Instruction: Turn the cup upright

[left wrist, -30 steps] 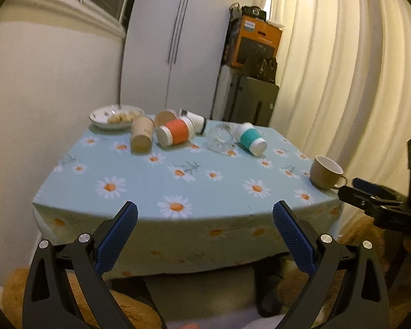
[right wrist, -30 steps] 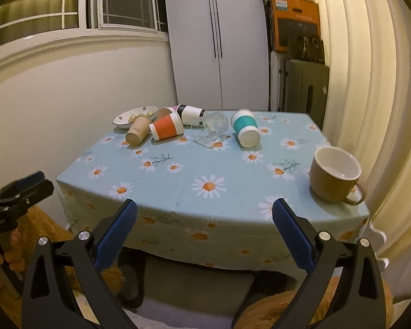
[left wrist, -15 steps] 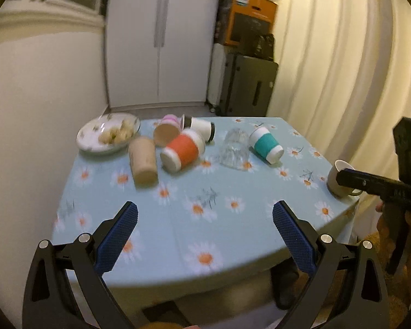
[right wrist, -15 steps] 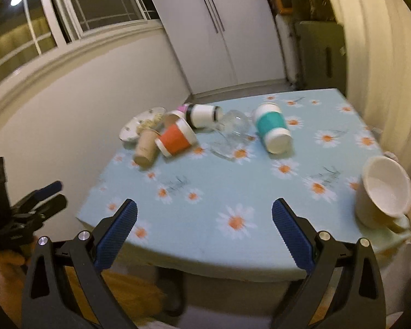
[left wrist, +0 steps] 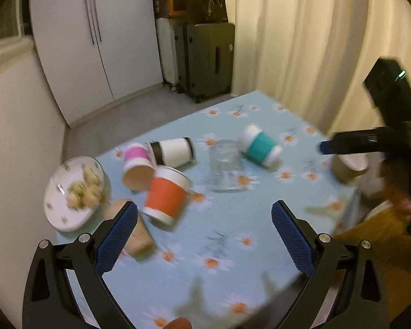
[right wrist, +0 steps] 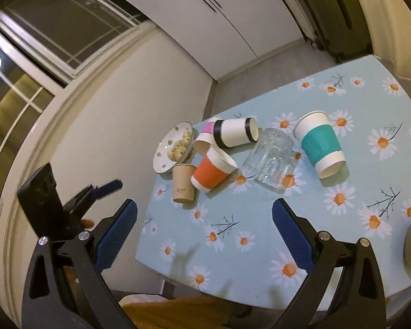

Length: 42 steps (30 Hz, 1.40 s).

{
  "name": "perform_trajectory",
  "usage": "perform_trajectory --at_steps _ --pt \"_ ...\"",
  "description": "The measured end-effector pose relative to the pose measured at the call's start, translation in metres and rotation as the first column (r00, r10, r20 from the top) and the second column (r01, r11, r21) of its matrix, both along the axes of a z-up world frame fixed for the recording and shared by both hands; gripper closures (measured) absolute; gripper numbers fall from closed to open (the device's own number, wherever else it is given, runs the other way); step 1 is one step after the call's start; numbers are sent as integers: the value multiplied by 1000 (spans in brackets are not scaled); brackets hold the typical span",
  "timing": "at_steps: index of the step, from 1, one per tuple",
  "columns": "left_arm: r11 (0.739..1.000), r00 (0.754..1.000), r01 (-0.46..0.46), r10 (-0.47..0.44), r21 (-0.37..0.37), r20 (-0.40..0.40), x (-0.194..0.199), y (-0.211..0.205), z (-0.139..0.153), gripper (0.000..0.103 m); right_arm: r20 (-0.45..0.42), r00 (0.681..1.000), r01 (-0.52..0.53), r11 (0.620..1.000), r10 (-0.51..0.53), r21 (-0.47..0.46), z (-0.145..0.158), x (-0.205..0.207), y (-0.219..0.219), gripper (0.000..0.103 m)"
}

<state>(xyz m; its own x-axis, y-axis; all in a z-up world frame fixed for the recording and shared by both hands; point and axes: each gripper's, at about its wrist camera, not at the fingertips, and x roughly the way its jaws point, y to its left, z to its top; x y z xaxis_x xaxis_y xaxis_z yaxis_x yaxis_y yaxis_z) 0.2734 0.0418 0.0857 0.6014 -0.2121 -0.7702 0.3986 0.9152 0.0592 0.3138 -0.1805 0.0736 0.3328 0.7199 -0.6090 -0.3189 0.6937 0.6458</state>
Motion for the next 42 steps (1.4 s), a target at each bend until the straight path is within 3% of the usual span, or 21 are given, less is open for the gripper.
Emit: perform_trajectory --at_steps 2,4,5,10,19,29,32,34,42 --pt "996 999 32 -29 78 -39 22 -2 -13 13 -28 1000 -10 1000 11 13 -8 6 -2 5" --pt "994 994 53 -43 94 -105 45 0 -27 25 -51 999 -12 1000 13 22 -18 11 -3 5" --pt "993 990 64 -50 102 -130 53 0 -32 26 -61 998 -11 1000 13 23 -24 13 -4 5" --pt "980 967 110 -66 166 -246 89 -3 -64 26 -122 992 -17 999 21 36 -52 22 -9 5" --pt "971 924 112 -22 213 -382 137 4 -113 26 -173 985 0 1000 5 30 -65 34 -24 5" --pt "970 893 135 -32 201 -448 153 7 -135 27 -177 984 -1 1000 1 -4 -68 31 -31 5" --pt "965 889 141 -26 220 -457 156 4 -139 32 -181 983 4 1000 -4 -3 -67 31 -32 5" --pt "960 886 146 -19 240 -463 156 -1 -145 41 -180 984 8 1000 -10 -9 -66 30 -33 5" --pt "953 891 148 -13 263 -455 147 -13 -139 42 -162 987 18 1000 -20 -11 -60 27 -38 5"
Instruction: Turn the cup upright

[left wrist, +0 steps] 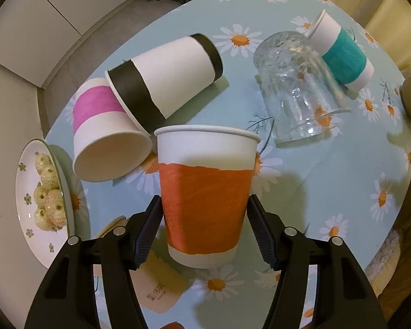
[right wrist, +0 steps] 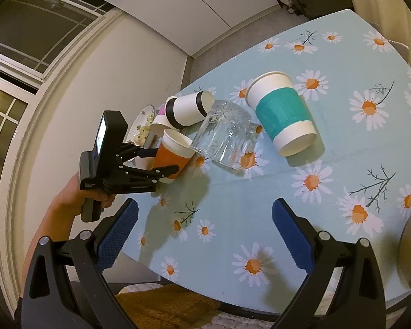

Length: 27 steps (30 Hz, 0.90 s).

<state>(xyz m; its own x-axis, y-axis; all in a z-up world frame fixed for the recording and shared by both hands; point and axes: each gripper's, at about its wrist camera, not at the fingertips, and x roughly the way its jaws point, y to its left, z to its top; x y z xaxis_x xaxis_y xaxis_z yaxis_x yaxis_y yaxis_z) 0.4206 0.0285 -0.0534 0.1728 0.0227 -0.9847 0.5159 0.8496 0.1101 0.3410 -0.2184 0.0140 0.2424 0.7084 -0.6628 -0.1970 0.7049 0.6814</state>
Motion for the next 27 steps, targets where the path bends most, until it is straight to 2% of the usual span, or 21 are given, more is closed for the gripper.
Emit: perform_trajectory --at_steps 3,7,11,13,16,18,19,22,25,27 --pt "999 1000 -24 24 -23 18 -7 -2 18 42 -1 1000 -11 1000 11 16 2 0 -1 5" --pt "988 995 -88 94 -127 41 -22 8 53 42 -11 1000 -15 999 15 37 4 -4 -4 5" --pt "957 977 -189 206 -219 58 -46 11 82 42 -33 999 -23 997 26 70 4 -8 -8 5" --pt "909 946 -295 322 -294 48 -61 16 92 42 -57 998 -21 995 27 99 1 -9 -10 5" --pt "840 908 -385 419 -382 4 -83 13 93 42 -95 995 -6 991 19 135 -3 -10 -14 5" --pt "803 886 -430 464 -412 -20 -98 6 90 42 -114 993 -20 988 37 153 -6 -12 -12 5" --pt "775 866 -466 499 -426 -40 -106 4 87 42 -126 991 -30 986 51 161 -8 -14 -11 5" --pt "712 823 -536 561 -453 -93 -121 -6 72 42 -151 986 -47 983 74 176 -14 -19 -7 5" --pt "688 797 -572 594 -446 -107 -130 -14 60 42 -164 983 -53 985 80 164 -19 -23 -5 5" --pt "706 796 -572 600 -418 -76 -135 -19 50 42 -175 981 -55 985 84 161 -23 -26 -4 5"
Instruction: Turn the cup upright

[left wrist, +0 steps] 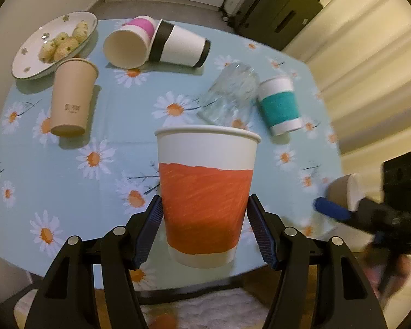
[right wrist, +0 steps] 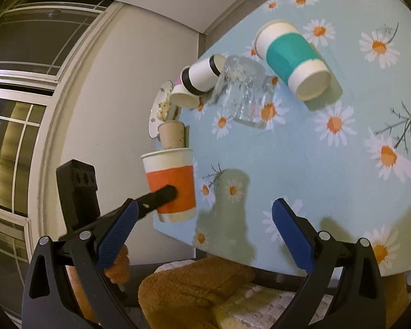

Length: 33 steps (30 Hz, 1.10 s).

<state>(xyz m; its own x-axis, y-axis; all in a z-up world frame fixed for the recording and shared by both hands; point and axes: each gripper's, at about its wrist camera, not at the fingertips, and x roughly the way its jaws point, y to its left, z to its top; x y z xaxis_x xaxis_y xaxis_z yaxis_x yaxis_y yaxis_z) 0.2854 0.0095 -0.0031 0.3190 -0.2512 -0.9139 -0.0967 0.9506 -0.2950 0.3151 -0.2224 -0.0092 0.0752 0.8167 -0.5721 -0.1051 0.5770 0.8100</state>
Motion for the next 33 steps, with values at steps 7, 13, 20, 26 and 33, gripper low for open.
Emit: perform_trajectory --at_steps 7,13,20,26,33 --pt "999 998 -38 37 -11 -41 -16 -6 -25 42 -6 1000 -17 1000 17 -9 -4 -9 0 5" --pt "999 999 -22 24 33 -38 -26 -17 -36 41 -1 1000 -11 1000 11 -11 -4 -11 -1 5" --pt "999 999 -21 23 40 -39 -28 -19 -45 36 -11 1000 -10 1000 9 -21 -8 -16 -1 5" --pt "999 999 -8 10 46 -35 -27 -23 -43 23 -13 1000 -23 1000 23 -21 -9 -14 4 5" --pt "999 999 2 -1 49 -32 -27 -24 -41 23 -12 999 -32 999 32 -32 -10 -15 7 5"
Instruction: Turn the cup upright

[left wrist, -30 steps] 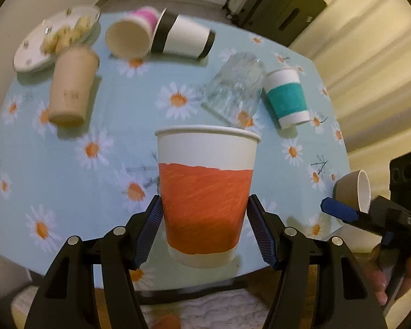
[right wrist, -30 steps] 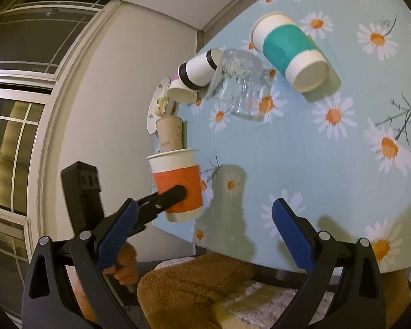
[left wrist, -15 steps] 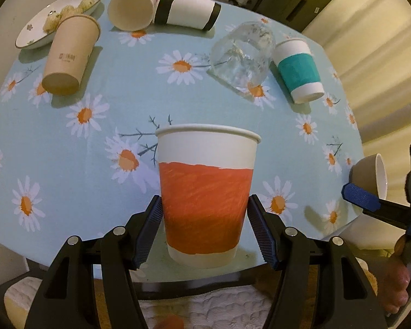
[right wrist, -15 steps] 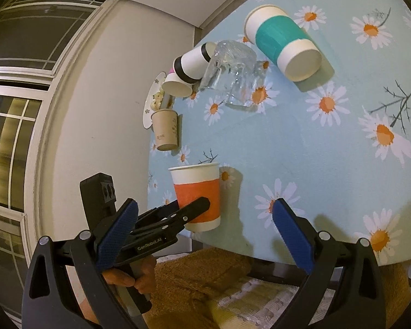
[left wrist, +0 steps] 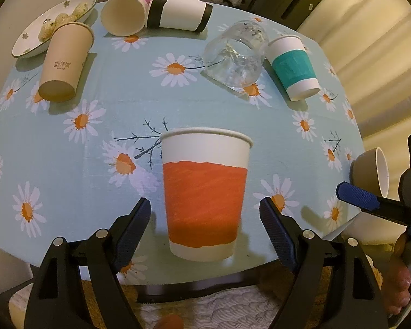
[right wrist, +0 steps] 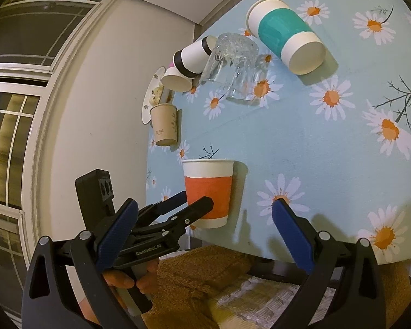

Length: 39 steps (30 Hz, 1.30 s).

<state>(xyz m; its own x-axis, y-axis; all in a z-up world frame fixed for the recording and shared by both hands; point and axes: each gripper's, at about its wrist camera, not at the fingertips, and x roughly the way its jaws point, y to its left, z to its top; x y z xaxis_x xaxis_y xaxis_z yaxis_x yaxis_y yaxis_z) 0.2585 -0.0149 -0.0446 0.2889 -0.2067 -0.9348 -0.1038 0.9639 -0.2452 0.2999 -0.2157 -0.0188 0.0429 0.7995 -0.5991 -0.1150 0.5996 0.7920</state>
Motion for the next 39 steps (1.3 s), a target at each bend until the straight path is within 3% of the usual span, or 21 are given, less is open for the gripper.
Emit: perform_trajectory --at_steps 10,15,21,29,39 --pt "999 999 39 -38 -19 30 -15 -3 9 23 -10 1000 -11 1000 11 8 -6 0 3 5" --pt "999 994 45 -46 9 96 -34 2 20 23 -9 999 -38 999 38 0 -8 0 13 5" --pt "996 984 -14 29 -84 175 -67 27 30 23 -10 999 -46 999 45 -25 -11 2 32 5" --pt "968 946 -138 191 -208 261 -106 73 31 23 -24 995 -99 988 96 -116 -25 4 72 6" --pt "908 904 -232 334 -349 267 -125 122 7 23 -9 986 -163 952 167 -259 -37 5 116 27"
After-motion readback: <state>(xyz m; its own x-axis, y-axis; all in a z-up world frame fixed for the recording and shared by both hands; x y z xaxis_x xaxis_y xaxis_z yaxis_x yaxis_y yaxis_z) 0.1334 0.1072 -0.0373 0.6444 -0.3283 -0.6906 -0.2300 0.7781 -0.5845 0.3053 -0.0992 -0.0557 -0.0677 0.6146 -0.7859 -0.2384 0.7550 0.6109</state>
